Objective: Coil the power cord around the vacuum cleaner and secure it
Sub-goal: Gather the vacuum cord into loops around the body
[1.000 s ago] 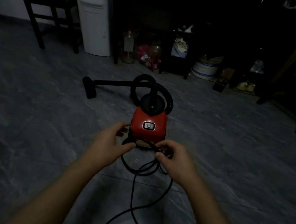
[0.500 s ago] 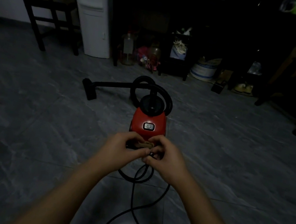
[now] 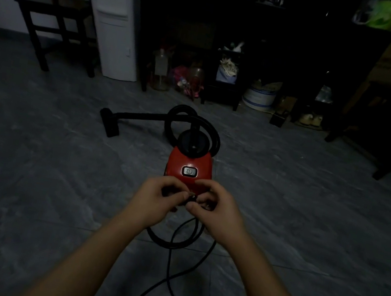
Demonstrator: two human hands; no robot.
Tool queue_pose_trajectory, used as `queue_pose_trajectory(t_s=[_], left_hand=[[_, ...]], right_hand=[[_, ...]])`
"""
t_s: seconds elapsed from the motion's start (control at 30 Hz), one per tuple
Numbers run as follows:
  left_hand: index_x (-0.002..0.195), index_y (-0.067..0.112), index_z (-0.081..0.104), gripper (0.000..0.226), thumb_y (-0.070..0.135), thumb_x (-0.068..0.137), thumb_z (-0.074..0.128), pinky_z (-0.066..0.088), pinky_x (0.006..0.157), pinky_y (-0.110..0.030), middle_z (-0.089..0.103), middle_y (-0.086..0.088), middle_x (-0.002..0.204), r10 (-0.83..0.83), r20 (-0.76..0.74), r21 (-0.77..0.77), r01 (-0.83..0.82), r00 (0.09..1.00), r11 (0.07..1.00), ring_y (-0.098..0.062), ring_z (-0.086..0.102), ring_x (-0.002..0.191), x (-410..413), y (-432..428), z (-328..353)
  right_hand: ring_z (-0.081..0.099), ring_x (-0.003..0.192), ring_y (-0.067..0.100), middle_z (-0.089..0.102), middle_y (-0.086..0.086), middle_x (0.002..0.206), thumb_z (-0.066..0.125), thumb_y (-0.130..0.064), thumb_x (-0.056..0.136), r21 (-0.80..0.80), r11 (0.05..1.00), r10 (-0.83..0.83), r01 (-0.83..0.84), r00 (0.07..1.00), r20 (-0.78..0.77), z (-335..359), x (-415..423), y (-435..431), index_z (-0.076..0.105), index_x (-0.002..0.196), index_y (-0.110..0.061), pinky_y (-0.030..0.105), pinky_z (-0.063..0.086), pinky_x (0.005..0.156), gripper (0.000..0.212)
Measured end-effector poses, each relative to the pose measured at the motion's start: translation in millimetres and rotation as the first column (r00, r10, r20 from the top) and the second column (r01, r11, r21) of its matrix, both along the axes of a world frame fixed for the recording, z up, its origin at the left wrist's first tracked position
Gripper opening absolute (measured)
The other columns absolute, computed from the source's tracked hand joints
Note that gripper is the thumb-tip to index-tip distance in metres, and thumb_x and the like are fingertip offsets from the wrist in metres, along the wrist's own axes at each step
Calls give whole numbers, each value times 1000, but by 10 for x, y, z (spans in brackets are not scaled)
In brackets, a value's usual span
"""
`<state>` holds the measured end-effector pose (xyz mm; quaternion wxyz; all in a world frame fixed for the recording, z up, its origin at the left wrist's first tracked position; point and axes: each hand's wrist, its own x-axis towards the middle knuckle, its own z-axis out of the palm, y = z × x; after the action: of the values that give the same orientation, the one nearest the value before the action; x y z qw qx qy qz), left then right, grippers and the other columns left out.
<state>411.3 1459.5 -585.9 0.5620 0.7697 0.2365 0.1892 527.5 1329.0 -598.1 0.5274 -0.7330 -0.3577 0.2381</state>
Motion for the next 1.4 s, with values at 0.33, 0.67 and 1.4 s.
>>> queue_pose_trajectory(t_s=[0.33,0.67,1.4], left_hand=[[93,14,75,10,12,90,67,51,60,-23,75,-4,92,170,54,-200,-156,984,967,-13,68,80,5,60,-40],[92,12,72,8,12,91,65,51,59,-24,74,-9,96,307,86,-367,-256,948,894,-23,70,89,-8,131,-12],[109,29,73,25,15,90,67,42,76,1,66,31,92,-170,-209,303,229,963,925,20,60,89,-105,49,34]], right_hand=[[67,92,-4,72,-11,96,72,-26,87,-25,998,50,-51,998,-42,-38,65,1,68,99,-34,12,51,77,14],[65,100,2,70,-13,105,65,-18,90,-60,998,-5,12,993,122,-195,129,40,68,109,-28,25,53,92,21],[65,94,-3,70,-18,95,68,-15,88,-130,989,90,-74,989,121,-115,130,-33,74,98,-27,21,51,87,16]])
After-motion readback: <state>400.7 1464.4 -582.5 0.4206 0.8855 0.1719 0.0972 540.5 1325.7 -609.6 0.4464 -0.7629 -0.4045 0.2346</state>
